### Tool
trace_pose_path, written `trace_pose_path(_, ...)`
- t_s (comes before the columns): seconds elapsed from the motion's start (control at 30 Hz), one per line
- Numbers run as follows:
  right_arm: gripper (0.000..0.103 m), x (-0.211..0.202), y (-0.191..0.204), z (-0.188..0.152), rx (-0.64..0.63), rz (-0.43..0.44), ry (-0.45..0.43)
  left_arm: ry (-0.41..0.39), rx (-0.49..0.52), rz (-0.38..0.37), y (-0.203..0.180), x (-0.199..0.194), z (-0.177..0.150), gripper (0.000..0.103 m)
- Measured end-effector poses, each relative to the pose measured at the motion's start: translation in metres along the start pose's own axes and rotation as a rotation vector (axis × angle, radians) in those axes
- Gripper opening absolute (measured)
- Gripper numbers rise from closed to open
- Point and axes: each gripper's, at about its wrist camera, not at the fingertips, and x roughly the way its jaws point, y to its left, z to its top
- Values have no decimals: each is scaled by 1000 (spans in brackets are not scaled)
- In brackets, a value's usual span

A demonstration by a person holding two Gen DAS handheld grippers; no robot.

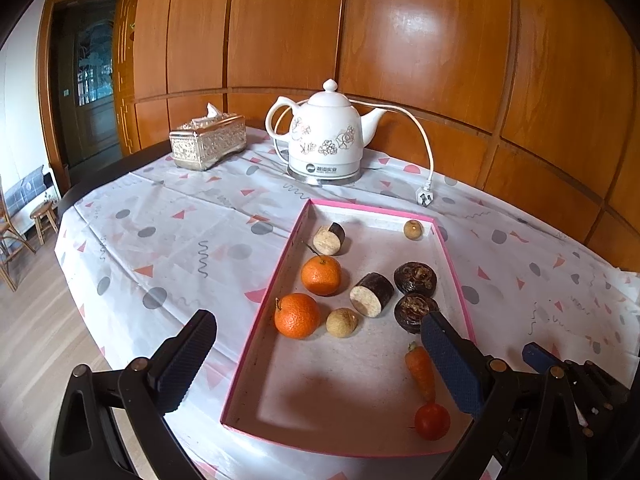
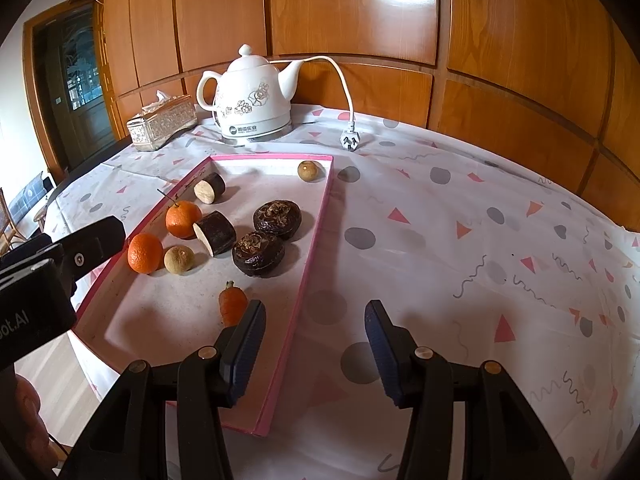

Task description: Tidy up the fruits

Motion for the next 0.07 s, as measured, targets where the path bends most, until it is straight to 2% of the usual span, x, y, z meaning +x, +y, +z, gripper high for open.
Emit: trace_pose_path(0.07, 52, 0, -1, 0, 4, 0, -1, 3, -3, -9, 0, 0, 0, 103)
